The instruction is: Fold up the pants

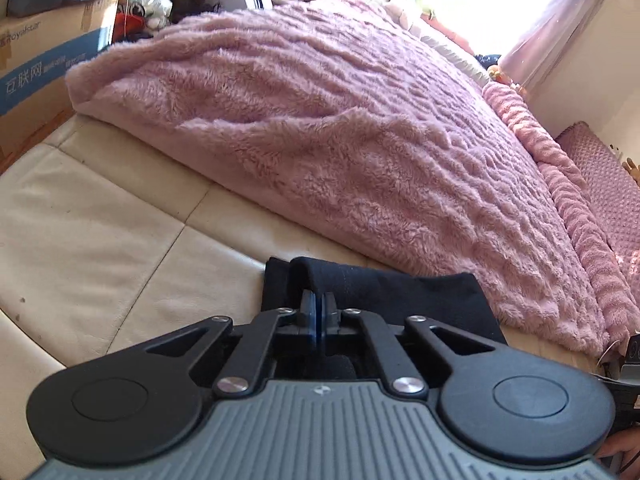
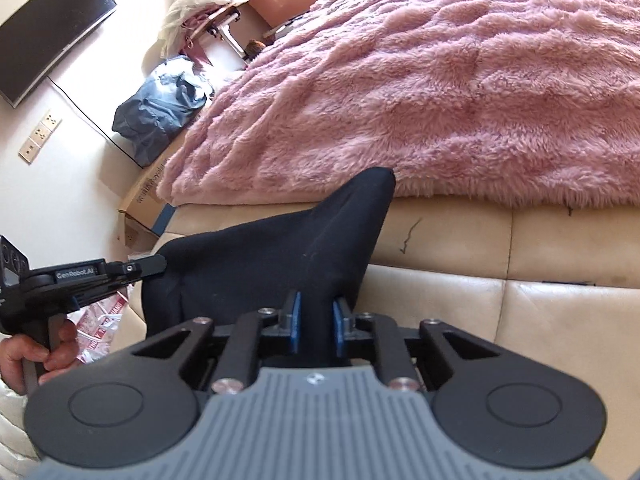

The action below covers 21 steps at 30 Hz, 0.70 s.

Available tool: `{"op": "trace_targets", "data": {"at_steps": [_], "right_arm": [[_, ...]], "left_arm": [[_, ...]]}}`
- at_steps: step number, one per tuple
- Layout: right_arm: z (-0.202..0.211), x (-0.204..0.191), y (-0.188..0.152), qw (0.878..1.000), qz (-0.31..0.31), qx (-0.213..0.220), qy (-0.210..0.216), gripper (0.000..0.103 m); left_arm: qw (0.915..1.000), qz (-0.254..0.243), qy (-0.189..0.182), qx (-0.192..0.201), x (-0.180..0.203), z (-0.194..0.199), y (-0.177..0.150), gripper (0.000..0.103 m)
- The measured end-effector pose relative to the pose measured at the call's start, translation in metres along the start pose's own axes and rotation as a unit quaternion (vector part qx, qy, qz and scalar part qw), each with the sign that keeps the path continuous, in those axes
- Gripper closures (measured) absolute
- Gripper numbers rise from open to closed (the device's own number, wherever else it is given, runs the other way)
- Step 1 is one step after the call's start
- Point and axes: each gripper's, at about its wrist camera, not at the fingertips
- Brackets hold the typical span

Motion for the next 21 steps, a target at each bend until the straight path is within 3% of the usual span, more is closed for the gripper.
{"op": "trace_targets", "data": {"at_steps": [3,6,7,10,13,15,16,17,21], "right_arm": [[-0.003,0.000,-0.002,1.000,-0.001,-0.013,-0.024,0.092],[-0.005,0.017,-0.011,0.999,-0.028,-0.031,-0.029,0.092],[-0.008,0.024,-0.015,0.998,-0.035,-0.039,-0.031,0.092],[-0.014,0.034,-0.023,0.997,-0.041,-0.049,-0.036,0.092],[-0.020,0.038,-0.027,0.996,-0.048,-0.056,-0.042,0.091],[-0.024,0.041,-0.028,0.996,-0.051,-0.060,-0.044,0.091],[-0.026,0.041,-0.029,0.996,-0.052,-0.061,-0.045,0.091],[-0.028,0.042,-0.030,0.996,-0.053,-0.063,-0.045,0.091],[-0.031,0.039,-0.029,0.996,-0.049,-0.063,-0.049,0.091]], "left_arm": [[0.9996,0.002,0.010,-0.027,-0.012,-0.011,-0.009,0.094],[0.9991,0.021,0.007,-0.035,-0.027,-0.022,-0.024,0.063],[0.9989,0.029,0.005,-0.036,-0.032,-0.025,-0.027,0.048],[0.9984,0.040,-0.001,-0.040,-0.038,-0.037,-0.037,0.034],[0.9972,0.051,-0.004,-0.055,-0.043,-0.052,-0.044,0.033],[0.9979,0.044,-0.016,-0.044,-0.042,-0.054,-0.047,0.036],[0.9981,0.040,-0.019,-0.042,-0.041,-0.055,-0.048,0.043],[0.9978,0.039,-0.028,-0.045,-0.040,-0.056,-0.049,0.060],[0.9981,0.037,-0.038,-0.034,-0.038,-0.054,-0.049,0.076]]}}
Point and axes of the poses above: each gripper's, at about its wrist camera, not at the fingertips, and z roughly against the way its jaws point, x to its right, y to its top, and after that the axes turned 12 degrees about z, right-handed
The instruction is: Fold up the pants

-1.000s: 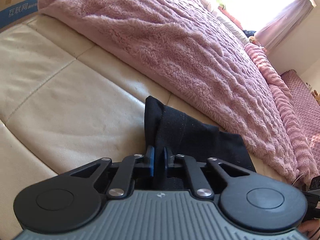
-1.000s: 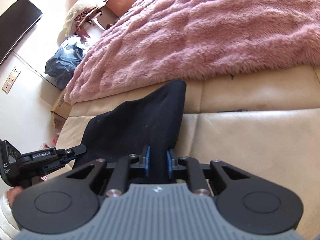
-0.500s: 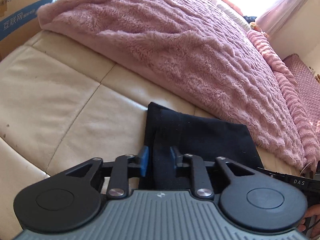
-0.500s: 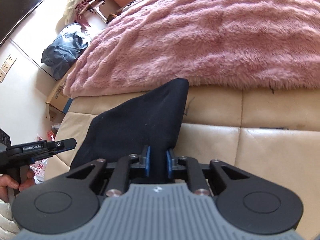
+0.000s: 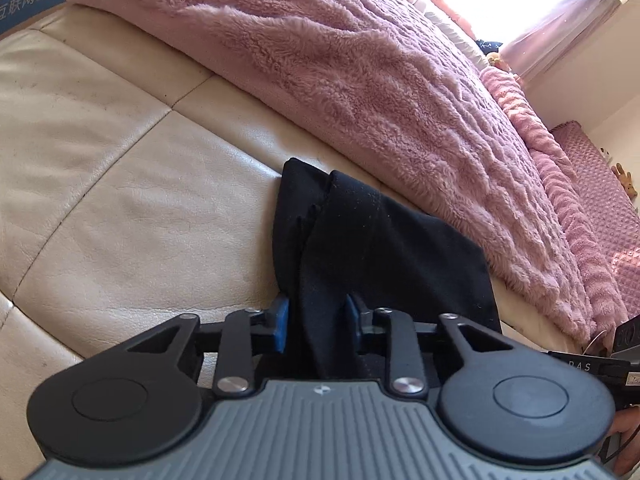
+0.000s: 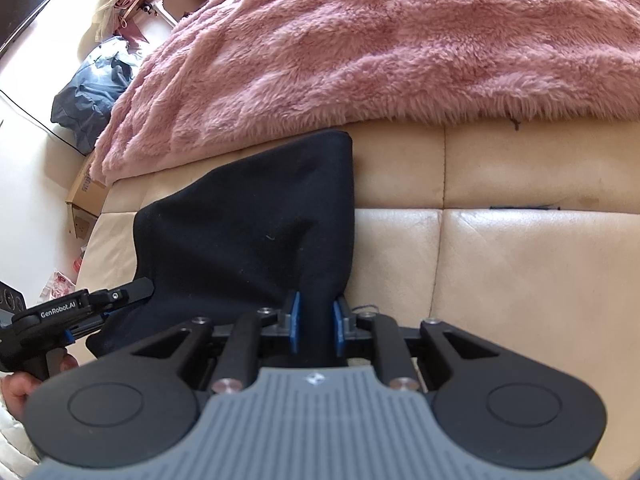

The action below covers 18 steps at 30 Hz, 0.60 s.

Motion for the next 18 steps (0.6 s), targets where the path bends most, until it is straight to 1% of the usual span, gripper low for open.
{"op": "trace_targets", "data": {"at_steps": [2,5,12,15,18], "right_arm": [[-0.002,-0.004,0.002,1.000,0.004,0.001,0.000,0.091],[-0.005,-0.014,0.007,1.000,0.012,0.007,0.010,0.091],[-0.032,-0.065,0.036,0.998,0.050,0.017,0.041,0.091],[-0.044,-0.084,0.047,0.997,0.063,0.018,0.046,0.092],[-0.056,-0.092,0.053,0.997,0.067,0.012,0.040,0.091]], "left_arm": [[0.9999,-0.008,0.005,0.006,0.001,0.003,0.004,0.081],[0.9993,-0.028,0.022,0.012,0.001,0.010,0.016,0.084],[0.9956,-0.054,0.063,0.043,-0.011,0.030,0.068,0.086],[0.9945,-0.054,0.079,0.043,-0.021,0.029,0.085,0.086],[0.9940,-0.051,0.090,0.037,-0.030,0.021,0.090,0.086]]}}
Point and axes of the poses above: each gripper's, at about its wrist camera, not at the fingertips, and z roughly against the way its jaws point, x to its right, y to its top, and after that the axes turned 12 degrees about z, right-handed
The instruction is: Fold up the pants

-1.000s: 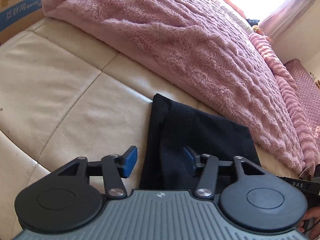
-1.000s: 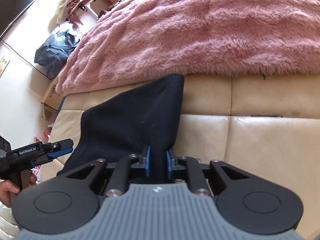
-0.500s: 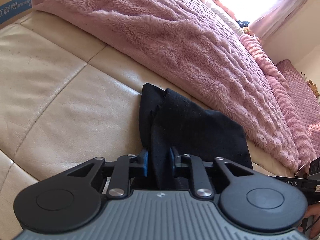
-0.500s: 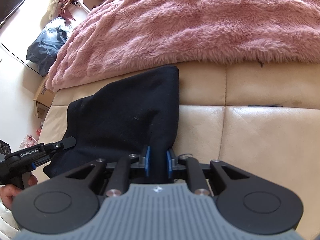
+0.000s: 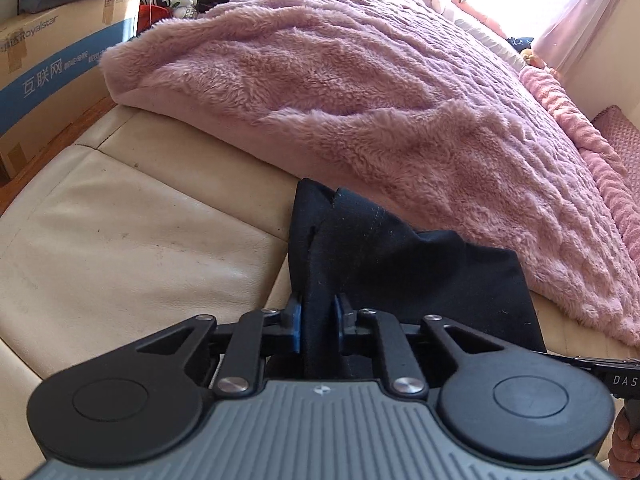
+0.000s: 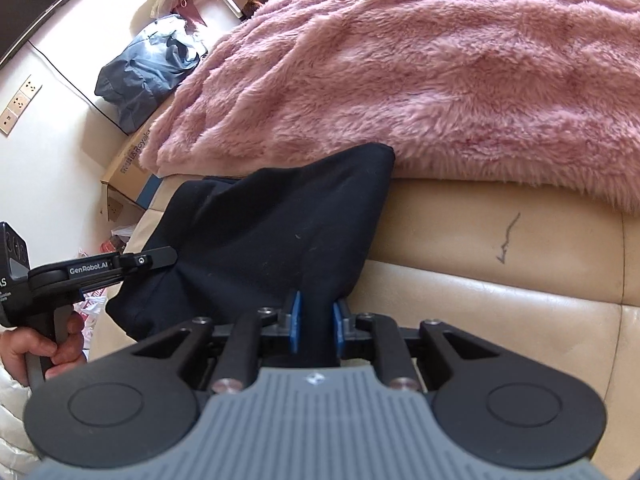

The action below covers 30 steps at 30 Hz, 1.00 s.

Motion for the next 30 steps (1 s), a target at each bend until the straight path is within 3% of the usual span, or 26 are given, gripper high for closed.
{"op": "trace_targets", "data": {"at_steps": [7,9,10,12,13,16,22,27,30], "right_arm": [[-0.018,0.006,-0.006,0.999,0.002,-0.023,-0.021,0.089],[-0.019,0.003,-0.004,0.999,0.011,-0.027,-0.030,0.083],[-0.018,0.000,-0.003,0.999,0.019,-0.028,-0.035,0.077],[-0.011,-0.006,0.000,0.998,0.033,-0.025,-0.047,0.076],[-0.006,-0.010,0.001,0.998,0.039,-0.021,-0.052,0.070],[0.018,-0.019,0.000,0.997,0.059,0.003,-0.058,0.063],[0.090,-0.048,-0.016,0.988,0.104,0.072,-0.088,0.050],[0.165,-0.077,-0.036,0.975,0.121,0.146,-0.119,0.036],[0.211,-0.095,-0.056,0.963,0.134,0.190,-0.138,0.034]], "left_arm": [[0.9997,-0.008,0.020,-0.006,-0.001,-0.007,-0.003,0.078],[0.9992,-0.019,0.035,-0.006,0.004,-0.005,-0.003,0.071],[0.9987,-0.024,0.044,-0.004,0.007,-0.003,-0.004,0.063],[0.9971,-0.043,0.063,0.004,0.014,0.005,-0.007,0.062],[0.9960,-0.052,0.072,0.011,0.019,0.011,-0.009,0.061],[0.9926,-0.075,0.090,0.031,0.034,0.032,-0.014,0.059],[0.9868,-0.109,0.090,0.078,0.077,0.091,-0.032,0.055],[0.9775,-0.130,0.072,0.150,0.114,0.148,-0.062,0.048],[0.9701,-0.131,0.055,0.197,0.128,0.183,-0.084,0.041]]}}
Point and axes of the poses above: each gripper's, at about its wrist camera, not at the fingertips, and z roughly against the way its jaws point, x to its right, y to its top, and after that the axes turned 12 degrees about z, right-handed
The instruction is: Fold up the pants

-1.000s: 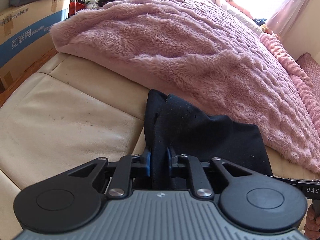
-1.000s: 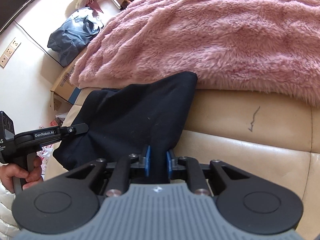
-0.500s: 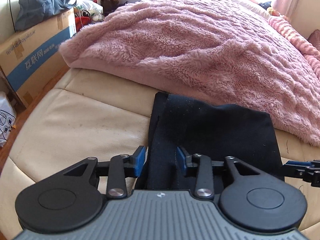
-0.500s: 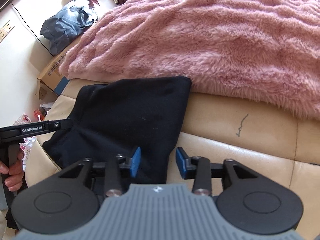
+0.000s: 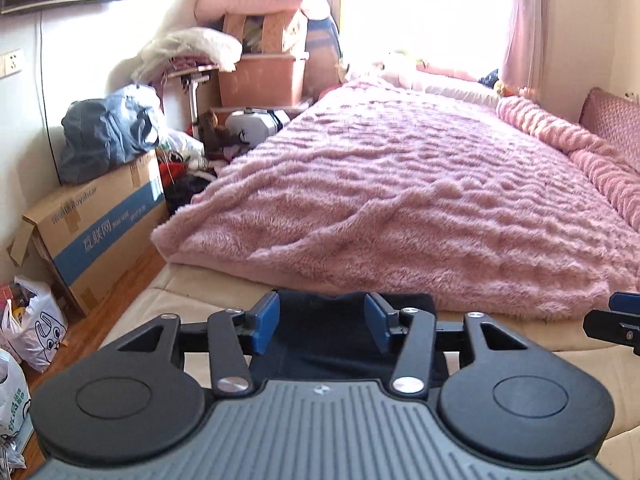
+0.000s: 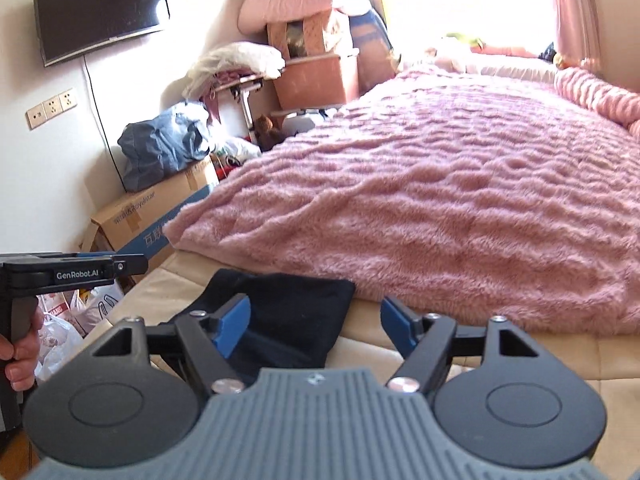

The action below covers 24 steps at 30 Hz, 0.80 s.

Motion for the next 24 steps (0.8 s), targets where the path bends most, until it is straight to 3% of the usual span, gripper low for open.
{"op": "trace_targets", "data": {"at_steps": [5,10,14,20,24], "right_arm": [[0.072,-0.024,-0.020,0.998,0.019,0.048,-0.033,0.029],[0.101,-0.044,-0.058,0.999,0.010,0.038,-0.034,0.029],[0.108,-0.054,-0.087,0.999,0.009,0.012,-0.035,0.028],[0.102,-0.065,-0.126,0.998,0.005,-0.040,-0.043,0.027],[0.103,-0.067,-0.140,0.998,-0.010,-0.044,-0.037,0.027]], "left_arm": [[0.9983,-0.016,0.007,0.055,0.021,0.065,-0.024,0.020],[0.9963,-0.031,0.035,0.072,0.039,0.094,-0.063,0.015],[0.9974,-0.021,0.042,0.055,0.045,0.100,-0.094,0.014],[0.9979,-0.005,0.061,-0.021,0.038,0.092,-0.127,0.014],[0.9974,-0.002,0.067,-0.026,0.037,0.100,-0.133,0.014]]}}
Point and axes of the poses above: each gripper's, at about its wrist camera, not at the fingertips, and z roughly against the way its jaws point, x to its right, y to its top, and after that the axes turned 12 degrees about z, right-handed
